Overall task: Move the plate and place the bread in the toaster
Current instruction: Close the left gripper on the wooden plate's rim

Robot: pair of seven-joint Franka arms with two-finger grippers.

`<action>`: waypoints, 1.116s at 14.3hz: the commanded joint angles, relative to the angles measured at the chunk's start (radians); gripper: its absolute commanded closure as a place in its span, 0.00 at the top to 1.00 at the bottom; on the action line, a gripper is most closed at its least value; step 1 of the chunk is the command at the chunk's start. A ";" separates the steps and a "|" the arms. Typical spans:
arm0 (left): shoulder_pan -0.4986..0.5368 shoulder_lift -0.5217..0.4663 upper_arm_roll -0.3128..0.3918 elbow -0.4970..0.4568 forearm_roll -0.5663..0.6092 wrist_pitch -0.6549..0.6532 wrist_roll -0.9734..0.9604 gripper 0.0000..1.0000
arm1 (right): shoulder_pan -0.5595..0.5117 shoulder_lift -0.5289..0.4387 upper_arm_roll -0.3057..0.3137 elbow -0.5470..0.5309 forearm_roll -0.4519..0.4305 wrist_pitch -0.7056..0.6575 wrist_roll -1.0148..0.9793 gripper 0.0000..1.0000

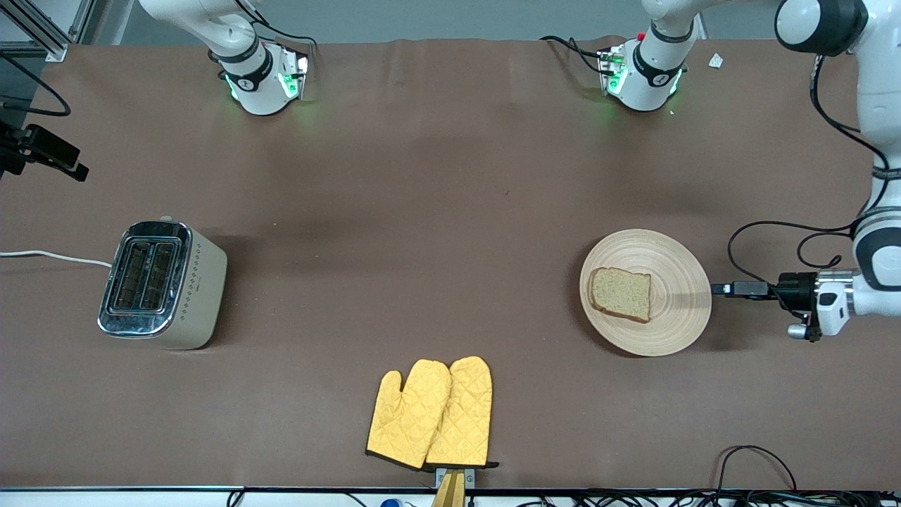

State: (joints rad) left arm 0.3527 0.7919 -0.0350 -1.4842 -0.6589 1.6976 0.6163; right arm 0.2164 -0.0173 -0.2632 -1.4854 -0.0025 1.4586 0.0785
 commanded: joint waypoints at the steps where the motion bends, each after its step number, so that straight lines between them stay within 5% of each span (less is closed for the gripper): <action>1: 0.012 0.047 -0.006 0.030 -0.034 0.005 0.055 1.00 | 0.009 -0.010 0.001 -0.006 -0.024 -0.008 0.021 1.00; 5: 0.014 0.078 -0.006 0.030 -0.062 0.014 0.086 0.94 | 0.009 -0.010 0.002 -0.006 -0.022 -0.007 0.021 1.00; 7: 0.012 0.076 -0.006 0.030 -0.070 0.014 0.127 0.41 | 0.009 -0.010 0.002 -0.006 -0.022 -0.007 0.014 1.00; 10: 0.017 0.089 -0.006 0.028 -0.103 0.014 0.175 0.05 | 0.006 -0.010 0.001 -0.006 -0.022 -0.009 0.010 1.00; 16: 0.008 0.110 -0.014 0.030 -0.134 0.011 0.301 0.00 | 0.017 -0.009 0.001 0.002 -0.024 0.000 0.003 1.00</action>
State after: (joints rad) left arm 0.3670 0.8917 -0.0385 -1.4672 -0.7756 1.6940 0.8828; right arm 0.2222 -0.0173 -0.2622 -1.4845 -0.0038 1.4589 0.0781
